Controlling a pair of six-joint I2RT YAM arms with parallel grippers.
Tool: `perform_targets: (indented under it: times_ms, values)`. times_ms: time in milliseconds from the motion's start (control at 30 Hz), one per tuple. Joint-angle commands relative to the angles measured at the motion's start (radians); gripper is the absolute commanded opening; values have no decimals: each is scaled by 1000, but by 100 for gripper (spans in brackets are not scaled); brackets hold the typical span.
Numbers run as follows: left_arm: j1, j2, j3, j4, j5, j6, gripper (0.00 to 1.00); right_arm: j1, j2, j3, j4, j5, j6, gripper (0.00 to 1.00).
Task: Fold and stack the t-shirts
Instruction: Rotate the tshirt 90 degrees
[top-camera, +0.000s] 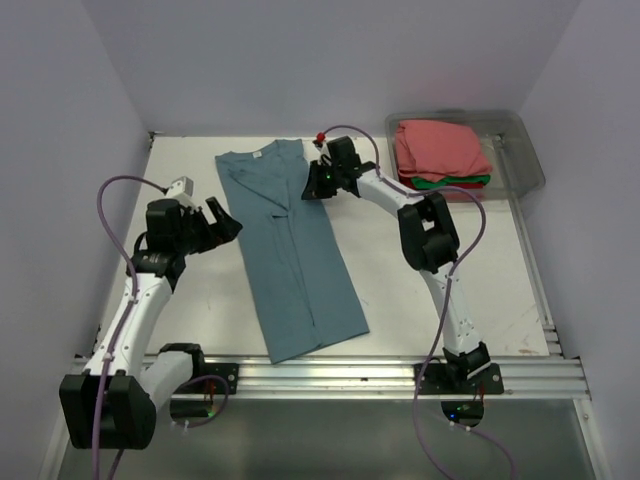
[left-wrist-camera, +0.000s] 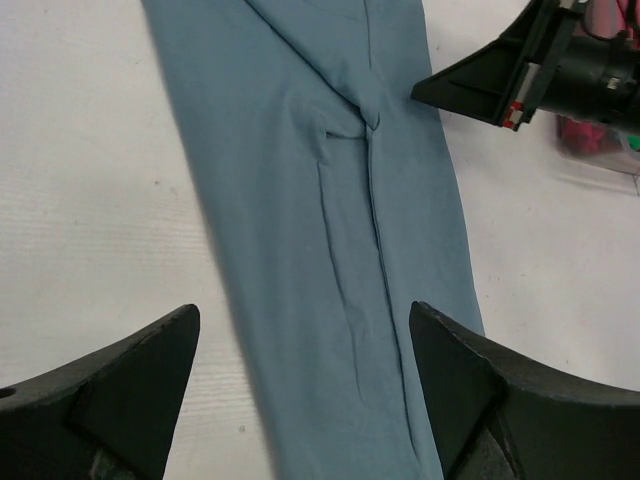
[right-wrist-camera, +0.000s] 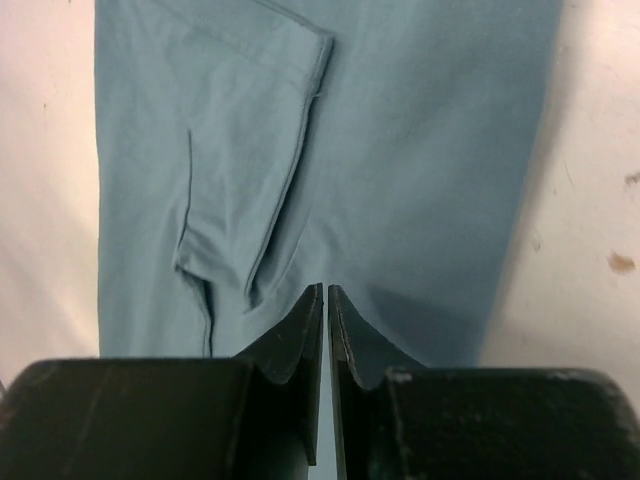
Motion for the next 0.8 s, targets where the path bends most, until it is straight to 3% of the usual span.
perform_targets:
  times_ms: [0, 167, 333, 433, 767]
  values:
    - [-3, 71, -21, 177, 63, 3, 88, 14, -165, -81, 19, 85, -77, 9]
    - [-20, 221, -44, 421, 190, -15, 84, 15, -237, -167, 21, 118, -103, 9]
    - [-76, 408, 54, 365, 166, -34, 68, 47, -355, -306, -36, 213, -126, 3]
    - [-122, 462, 39, 368, 146, -40, 61, 76, -408, -424, -48, 240, -126, 0]
    - [-215, 491, -40, 405, 88, -65, 53, 153, -511, -720, 45, 266, -90, 0]
